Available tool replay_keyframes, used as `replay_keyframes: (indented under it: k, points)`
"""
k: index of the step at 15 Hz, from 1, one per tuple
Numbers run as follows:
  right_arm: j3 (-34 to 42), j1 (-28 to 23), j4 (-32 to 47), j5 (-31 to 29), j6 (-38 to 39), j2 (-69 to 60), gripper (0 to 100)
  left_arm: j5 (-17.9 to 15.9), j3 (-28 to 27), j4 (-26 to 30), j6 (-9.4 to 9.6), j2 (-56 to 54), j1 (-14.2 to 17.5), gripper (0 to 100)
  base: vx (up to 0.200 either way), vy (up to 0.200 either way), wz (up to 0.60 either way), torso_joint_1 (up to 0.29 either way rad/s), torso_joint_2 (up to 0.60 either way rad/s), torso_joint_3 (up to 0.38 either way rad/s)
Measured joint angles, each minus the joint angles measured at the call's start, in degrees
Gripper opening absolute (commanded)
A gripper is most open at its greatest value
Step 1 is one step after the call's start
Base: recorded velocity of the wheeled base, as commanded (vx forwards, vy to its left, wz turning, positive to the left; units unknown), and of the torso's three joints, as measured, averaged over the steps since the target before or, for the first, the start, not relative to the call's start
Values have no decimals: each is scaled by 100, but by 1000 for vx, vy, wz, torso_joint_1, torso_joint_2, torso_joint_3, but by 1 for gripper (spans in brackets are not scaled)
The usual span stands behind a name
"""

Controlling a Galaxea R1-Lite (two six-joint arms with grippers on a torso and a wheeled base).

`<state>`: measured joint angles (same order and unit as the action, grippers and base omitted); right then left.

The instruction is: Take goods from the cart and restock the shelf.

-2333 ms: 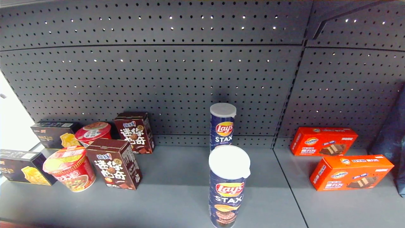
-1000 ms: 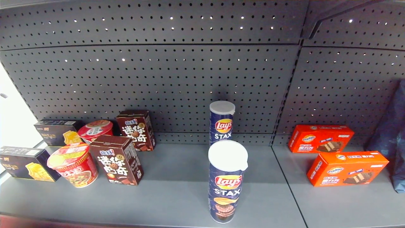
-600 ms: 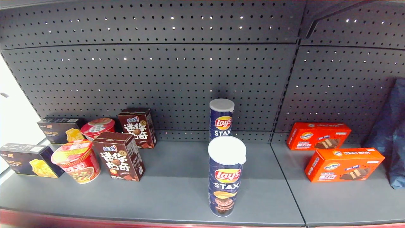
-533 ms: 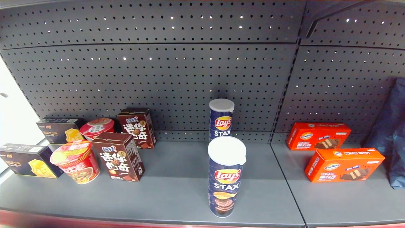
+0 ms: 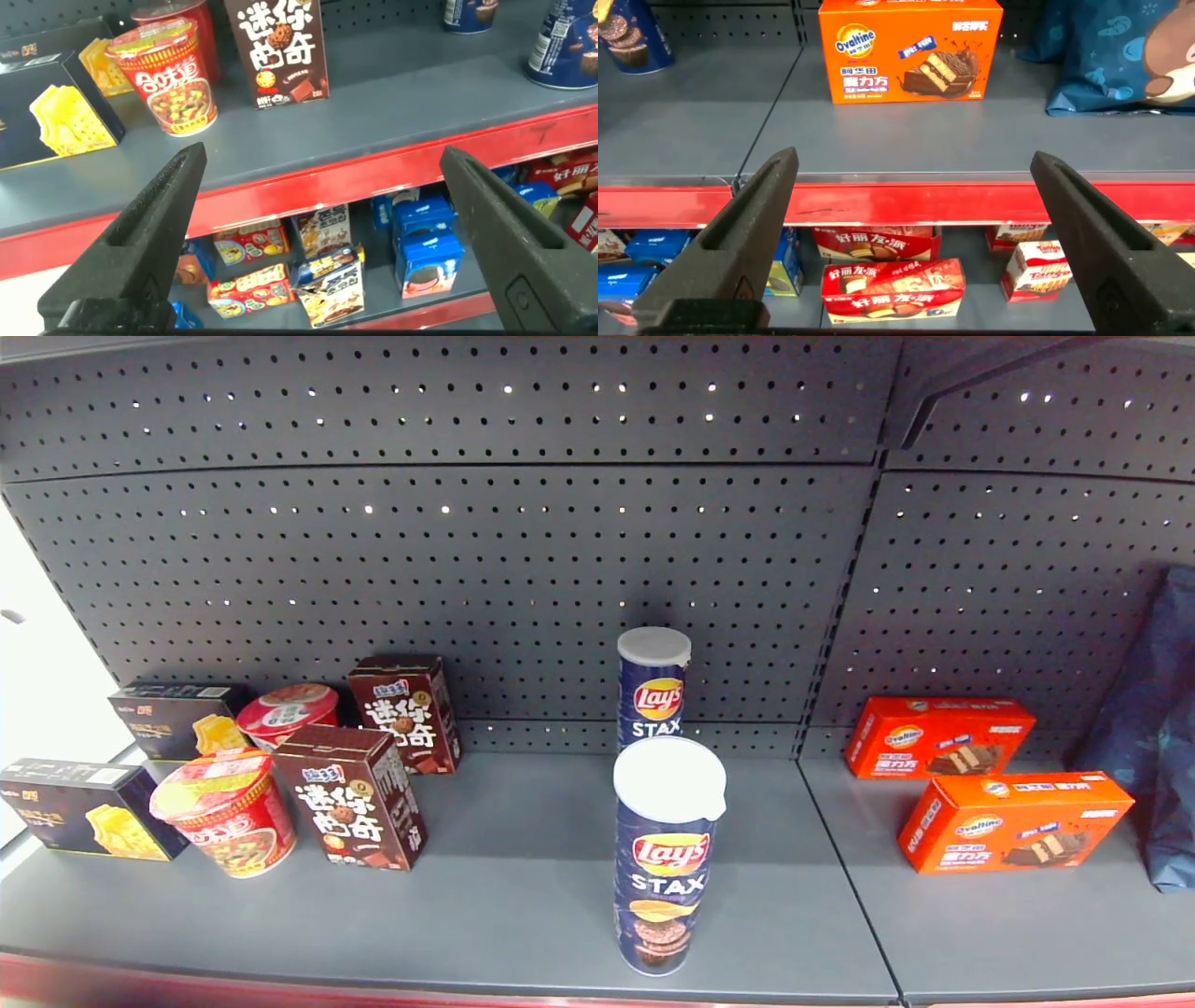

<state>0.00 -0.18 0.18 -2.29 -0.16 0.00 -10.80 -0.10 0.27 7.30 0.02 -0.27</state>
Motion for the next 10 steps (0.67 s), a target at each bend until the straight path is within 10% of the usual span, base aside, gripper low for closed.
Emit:
replay_keyframes:
  k: [10]
  points:
    - [0, 0, 0, 6, 2, 0, 100, 49, 0, -2, -74, 0, 0, 100, 0, 0, 0, 0, 0, 0]
